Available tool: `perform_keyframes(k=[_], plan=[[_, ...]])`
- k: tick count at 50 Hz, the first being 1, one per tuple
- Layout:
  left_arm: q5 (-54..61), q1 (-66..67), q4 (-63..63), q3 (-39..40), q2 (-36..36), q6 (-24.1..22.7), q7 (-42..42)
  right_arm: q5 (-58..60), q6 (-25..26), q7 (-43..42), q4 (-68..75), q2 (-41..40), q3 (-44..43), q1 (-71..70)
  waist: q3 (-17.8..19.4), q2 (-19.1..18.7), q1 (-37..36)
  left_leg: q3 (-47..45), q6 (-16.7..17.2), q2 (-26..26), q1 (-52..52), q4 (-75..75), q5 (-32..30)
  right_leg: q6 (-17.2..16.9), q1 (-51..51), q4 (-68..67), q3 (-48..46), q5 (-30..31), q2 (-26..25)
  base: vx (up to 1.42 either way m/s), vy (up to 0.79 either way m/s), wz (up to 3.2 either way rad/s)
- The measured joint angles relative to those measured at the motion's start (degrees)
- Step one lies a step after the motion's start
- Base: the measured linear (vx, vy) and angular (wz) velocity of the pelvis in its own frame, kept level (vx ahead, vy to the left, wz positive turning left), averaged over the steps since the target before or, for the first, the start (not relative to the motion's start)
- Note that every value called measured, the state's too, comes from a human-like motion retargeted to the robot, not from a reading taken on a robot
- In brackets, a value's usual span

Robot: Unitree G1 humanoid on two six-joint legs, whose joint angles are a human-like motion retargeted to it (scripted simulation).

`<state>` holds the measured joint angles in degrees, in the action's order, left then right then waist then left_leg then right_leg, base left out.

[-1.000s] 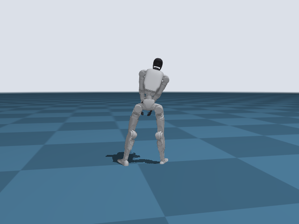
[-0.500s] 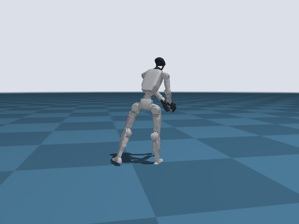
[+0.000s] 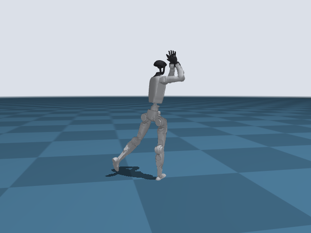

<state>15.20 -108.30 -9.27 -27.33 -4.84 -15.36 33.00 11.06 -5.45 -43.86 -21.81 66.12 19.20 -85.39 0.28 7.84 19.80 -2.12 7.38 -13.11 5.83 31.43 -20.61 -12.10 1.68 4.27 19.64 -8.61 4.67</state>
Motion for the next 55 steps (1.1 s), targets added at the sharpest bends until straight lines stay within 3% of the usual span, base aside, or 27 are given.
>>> perform_keyframes(k=[8,10,12,15,16,19,23,27,29,32,34,36,38,40,42,44,45,48,51,55], plan=[[-7.71,-10.3,8.68,-1.36,2.7,-2.38,5.63,11.75,4.01,-6.0,-6.2,9.89,18.33,-24.91,-3.98,0.68,3.27,3.08,3.46,2.78,1.79,-3.27,-2.32,-2.58,1.06,-2.54,1.13,-0.22,0.83,0.07,0.07,-0.12],[-1.51,-10.94,11.66,-1.89,1.69,-7.85,4.15,13.68,4.9,-8.61,-6.09,9.93,23.97,-30.57,-4.22,0.64,4.23,1.27,4.05,1.99,2.84,-4.48,-1.81,-2.9,1.29,-3.43,0.73,0.17,0.36,0.0,0.03,0.03],[-7.57,-12.84,10.51,-1.28,3.61,-5.95,6.35,14.2,4.9,-11.19,-5.42,9.27,28.1,-34.41,-3.96,0.45,5.27,-1.7,4.02,0.5,4.1,-5.66,-0.62,-2.9,1.37,-4.27,-0.2,0.83,-0.46,-0.03,0.02,0.12],[2.11,-11.94,14.66,-1.78,0.32,-11.7,6.39,14.47,5.86,-14.07,-3.45,6.76,32.06,-36.94,-2.26,0.81,6.3,-8.4,2.97,-1.33,5.9,-7.4,2.47,-2.9,1.91,-5.31,-2.14,2.02,-0.66,-0.14,0.1,0.34],[-1.07,-12.2,12.75,-0.45,2.05,-10.39,5.37,14.11,5.48,-14.81,-2.21,6.12,31.7,-36.58,-1.61,1.19,6.69,-11.12,2.47,-1.83,6.44,-7.98,3.91,-2.9,2.23,-5.6,-2.96,2.45,-0.53,-0.22,0.13,0.5],[-16.88,-14.44,4.74,2.52,5.88,-0.98,8.03,12.2,4.2,-16.29,2.34,4.11,27.54,-32.68,1.92,2.42,7.73,-19.16,-0.1,-2.68,7.26,-9.01,9.65,-2.9,3.24,-6.07,-6.19,3.59,1.05,-0.32,0.2,0.82],[-10.68,-13.88,-4.51,2.96,2.21,0.02,0.54,7.95,2.79,-17.1,9.34,0.25,10.47,-13.79,10.71,5.01,8.12,-26.74,-3.44,-3.95,5.14,-8.17,20.48,-1.54,4.52,-5.9,-13.34,4.97,4.3,-0.47,0.29,1.57],[-5.7,-8.16,-22.04,-1.01,-4.53,4.89,-9.57,-2.13,-2.3,-18.03,16.82,-15.05,-13.61,14.65,21.99,5.49,7.76,-27.5,-5.44,-5.58,-1.82,-5.79,30.7,1.76,6.03,-6.62,-23.55,5.66,7.89,-0.52,0.34,2.39],[-5.59,-2.38,-34.8,-4.43,-10.03,8.64,-8.61,-11.84,-6.49,-17.41,24.29,-26.51,-19.49,24.23,26.94,2.62,5.97,-25.44,-5.83,-5.08,-7.03,-4.9,34.0,3.33,7.91,-8.72,-28.84,5.24,10.66,-0.45,0.42,2.71],[0.39,14.1,-56.8,-6.7,-17.57,14.73,-0.89,-33.96,-12.35,-10.11,40.63,-45.59,-21.61,35.78,28.71,-6.44,2.67,-20.61,-5.57,-2.41,-15.33,-4.82,36.02,5.93,12.33,-14.84,-35.64,3.71,16.0,-0.3,0.43,2.64],[7.54,27.5,-68.74,-4.94,-18.23,17.8,2.54,-47.48,-9.58,-0.68,54.74,-56.54,-19.88,41.15,29.02,-14.51,-1.42,-16.98,-4.81,0.17,-18.23,-5.88,35.67,7.68,13.53,-19.57,-39.0,2.98,19.77,-0.14,0.42,2.4],[10.11,42.32,-74.11,-3.4,-12.82,18.99,2.84,-53.43,-3.71,9.84,69.23,-66.45,-16.52,44.91,28.64,-23.41,-6.5,-13.16,-3.74,2.98,-18.54,-7.52,34.58,9.91,12.43,-24.26,-41.53,2.64,23.4,-0.02,0.39,2.33],[9.91,56.34,-71.63,-3.34,-2.61,18.7,2.65,-52.15,3.12,19.76,81.22,-75.44,-10.41,46.48,27.76,-32.57,-11.89,-9.1,-2.49,6.01,-16.38,-9.46,33.17,12.18,8.73,-28.69,-43.2,2.85,26.84,0.1,0.36,2.5],[8.67,67.14,-64.67,-3.37,10.25,17.4,4.49,-51.7,4.91,25.12,88.76,-85.78,-6.65,45.2,22.79,-37.64,-19.17,-5.14,-1.81,11.07,-13.44,-13.02,30.5,14.19,5.14,-33.61,-43.18,3.69,31.9,0.19,0.35,2.97],[7.99,71.39,-54.31,-4.54,22.8,15.79,8.49,-53.14,5.15,24.36,89.97,-93.06,-5.22,38.83,12.27,-37.64,-30.34,-0.69,-1.63,16.75,-12.04,-16.3,27.58,14.97,2.4,-37.97,-41.58,6.01,36.64,0.26,0.33,3.47],[5.55,69.98,-42.08,-4.75,30.98,15.18,11.65,-53.37,4.85,21.06,85.94,-92.82,-4.06,30.48,-0.9,-37.64,-44.05,4.09,-1.41,19.85,-12.36,-17.3,25.95,14.93,-0.64,-39.91,-39.53,10.06,37.09,0.29,0.31,3.57],[3.37,67.87,-36.22,-4.0,33.77,15.1,11.75,-54.7,3.83,23.82,82.02,-90.78,-2.68,26.78,-7.1,-37.64,-50.69,6.5,-1.35,20.65,-12.44,-17.17,25.6,14.63,-2.71,-40.15,-38.39,12.47,36.02,0.28,0.27,3.37],[-3.26,59.23,-22.63,5.68,38.02,15.17,8.58,-52.54,1.68,28.51,69.62,-81.09,4.98,16.61,-17.09,-37.56,-62.46,13.28,-1.0,20.57,-9.7,-15.81,26.51,11.47,-11.73,-37.32,-33.47,20.17,28.27,0.27,0.21,2.97],[-9.27,51.7,-13.37,14.37,40.88,15.67,10.14,-50.99,0.07,32.3,59.65,-75.48,10.48,6.08,-20.56,-33.2,-65.95,18.66,-1.38,20.65,-7.45,-17.12,26.87,7.74,-17.21,-33.73,-27.33,26.2,21.77,0.24,0.12,2.22],[-15.79,43.43,-3.54,20.49,48.21,15.83,17.29,-48.57,-2.72,31.3,51.77,-75.41,13.79,-8.0,-19.37,-25.37,-64.33,22.63,-1.45,19.95,-6.63,-22.3,26.02,4.13,-18.19,-30.47,-21.12,30.62,17.27,0.17,0.03,1.01]])
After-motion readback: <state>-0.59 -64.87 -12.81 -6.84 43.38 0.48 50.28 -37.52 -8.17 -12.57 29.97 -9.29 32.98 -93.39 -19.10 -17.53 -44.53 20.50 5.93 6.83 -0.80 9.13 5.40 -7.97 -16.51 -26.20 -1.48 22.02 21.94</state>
